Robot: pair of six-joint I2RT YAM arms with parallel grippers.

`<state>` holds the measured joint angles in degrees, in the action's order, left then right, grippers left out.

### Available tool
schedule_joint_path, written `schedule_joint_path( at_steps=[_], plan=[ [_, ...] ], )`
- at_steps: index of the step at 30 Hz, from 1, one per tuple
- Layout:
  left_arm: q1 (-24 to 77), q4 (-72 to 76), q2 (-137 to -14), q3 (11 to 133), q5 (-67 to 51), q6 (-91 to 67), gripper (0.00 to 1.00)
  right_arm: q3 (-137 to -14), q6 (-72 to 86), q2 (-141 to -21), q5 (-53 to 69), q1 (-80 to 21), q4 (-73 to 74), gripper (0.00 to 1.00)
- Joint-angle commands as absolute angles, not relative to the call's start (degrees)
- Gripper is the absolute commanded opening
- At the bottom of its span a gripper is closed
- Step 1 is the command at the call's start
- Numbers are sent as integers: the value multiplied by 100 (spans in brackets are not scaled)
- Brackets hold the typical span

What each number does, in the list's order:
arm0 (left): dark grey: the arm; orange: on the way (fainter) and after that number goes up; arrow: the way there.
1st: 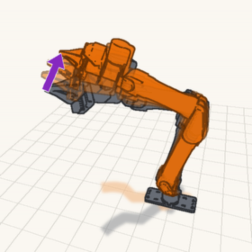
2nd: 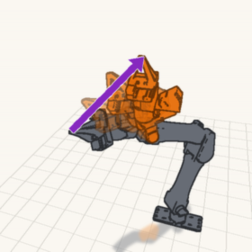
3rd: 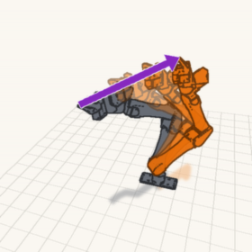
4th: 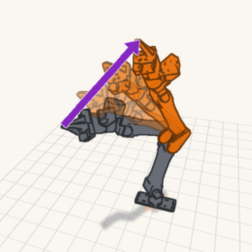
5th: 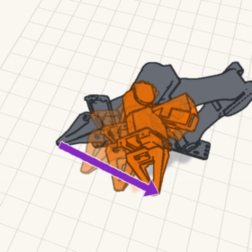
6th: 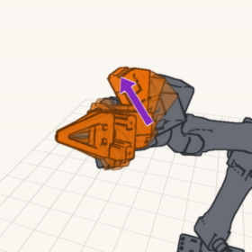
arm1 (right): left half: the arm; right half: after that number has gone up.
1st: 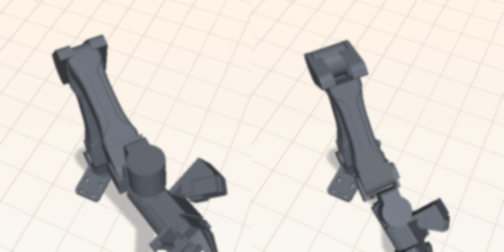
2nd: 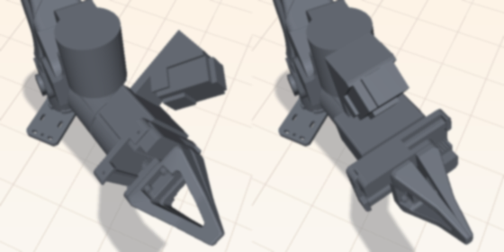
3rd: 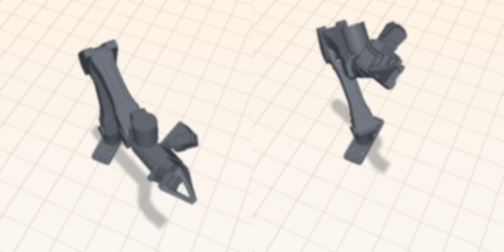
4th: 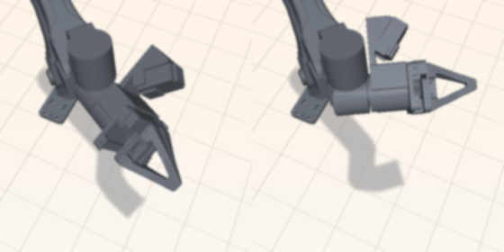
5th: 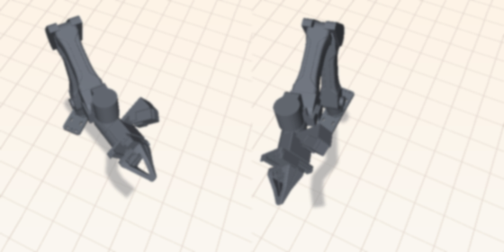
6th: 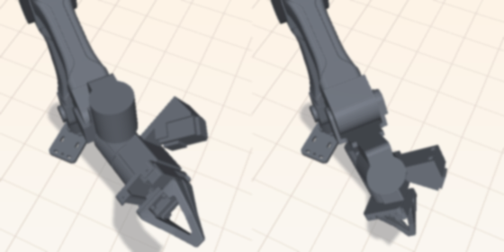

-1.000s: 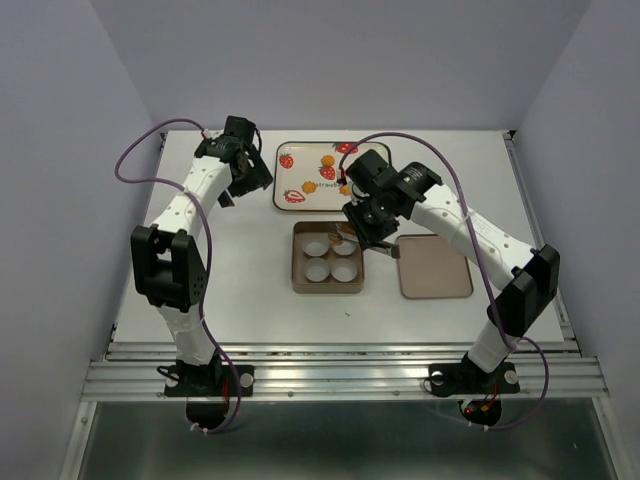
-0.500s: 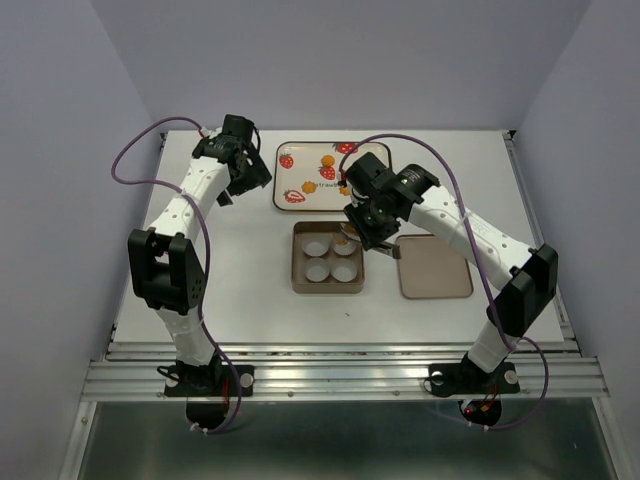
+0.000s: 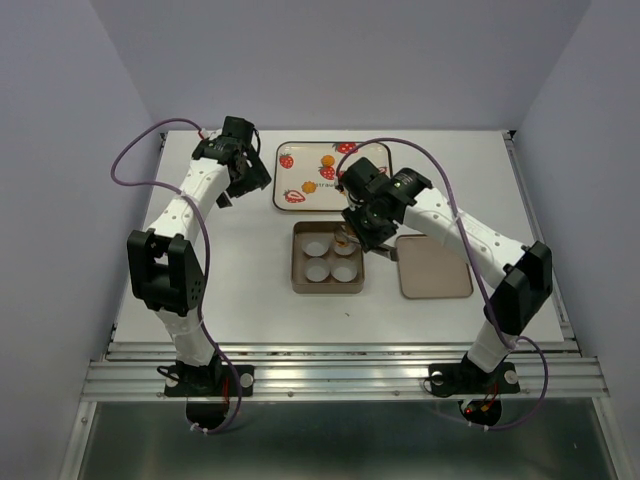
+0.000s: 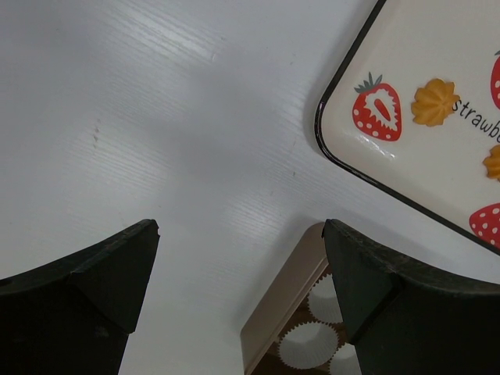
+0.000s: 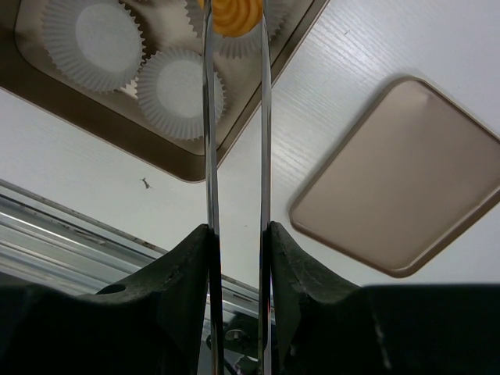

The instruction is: Pack the cookies

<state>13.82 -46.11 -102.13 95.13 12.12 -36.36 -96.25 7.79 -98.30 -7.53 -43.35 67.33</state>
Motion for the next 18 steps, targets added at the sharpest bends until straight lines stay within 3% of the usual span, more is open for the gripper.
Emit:
schedule_joint_path(
  at_steps=[1,18],
  plan=[
    [1415,-4658,-9861,9413,1345,-3674,99,-9607,835,-9835,-818,-4421,6469,38],
    [1415,-4685,-9853,9396,1380,-3674,99,-9536,835,-9967,-958,-4474,6328,39]
  ],
)
